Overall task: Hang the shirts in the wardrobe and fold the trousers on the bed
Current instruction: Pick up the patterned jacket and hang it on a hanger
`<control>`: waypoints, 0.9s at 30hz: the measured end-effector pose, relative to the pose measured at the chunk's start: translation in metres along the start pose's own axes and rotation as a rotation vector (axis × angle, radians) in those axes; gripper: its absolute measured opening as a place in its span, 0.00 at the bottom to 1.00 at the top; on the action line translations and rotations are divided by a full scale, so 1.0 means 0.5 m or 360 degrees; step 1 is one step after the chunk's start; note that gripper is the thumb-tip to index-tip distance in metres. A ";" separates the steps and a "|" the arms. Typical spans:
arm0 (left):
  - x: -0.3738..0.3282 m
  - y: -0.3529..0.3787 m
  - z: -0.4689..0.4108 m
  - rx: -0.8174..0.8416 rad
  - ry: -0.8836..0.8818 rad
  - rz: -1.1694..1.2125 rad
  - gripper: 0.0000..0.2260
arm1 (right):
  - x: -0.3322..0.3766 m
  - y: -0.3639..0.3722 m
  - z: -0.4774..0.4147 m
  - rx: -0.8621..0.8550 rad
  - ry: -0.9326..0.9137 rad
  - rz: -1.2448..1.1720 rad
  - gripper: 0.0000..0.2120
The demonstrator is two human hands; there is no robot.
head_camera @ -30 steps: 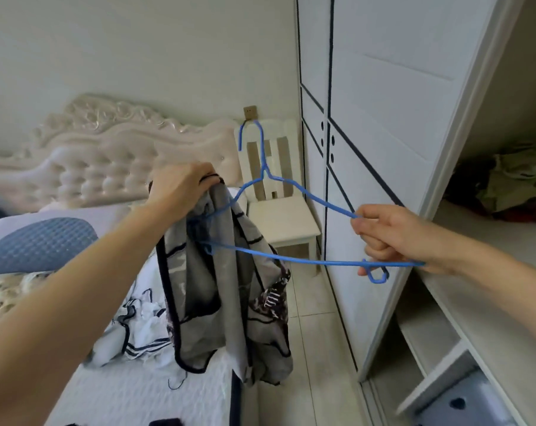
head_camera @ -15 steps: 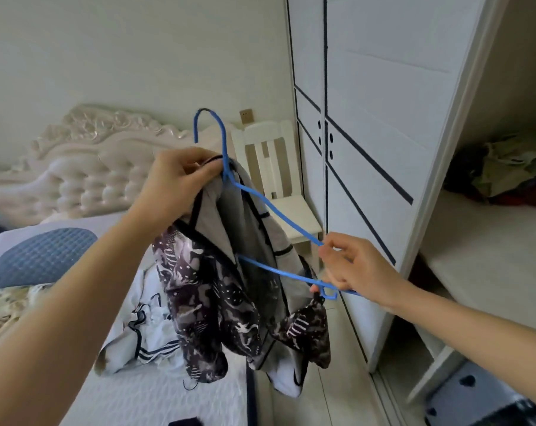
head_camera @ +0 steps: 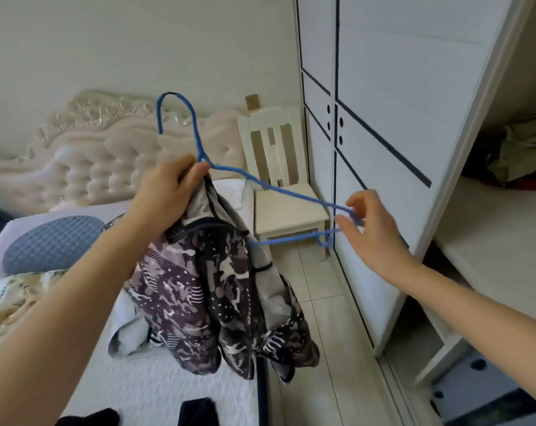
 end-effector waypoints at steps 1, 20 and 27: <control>0.012 -0.011 0.000 -0.0046 -0.0032 0.0003 0.18 | -0.012 -0.007 0.000 -0.0111 -0.0015 0.0108 0.11; -0.093 -0.028 0.006 -0.0166 0.0129 0.0179 0.21 | -0.101 0.391 0.119 0.1046 0.0337 0.0623 0.29; -0.077 -0.074 0.018 -0.0247 0.0177 0.0109 0.22 | -0.152 0.353 0.060 0.0714 0.0392 0.0767 0.11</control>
Point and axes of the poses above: each hand's wrist, its own z-axis away from the middle knuckle, its own y-axis out of the palm, x = y × z, the point moved 9 cm from there along -z, towards the middle knuckle, and after that the axes turned 9 degrees about y, right-handed, at the moved point
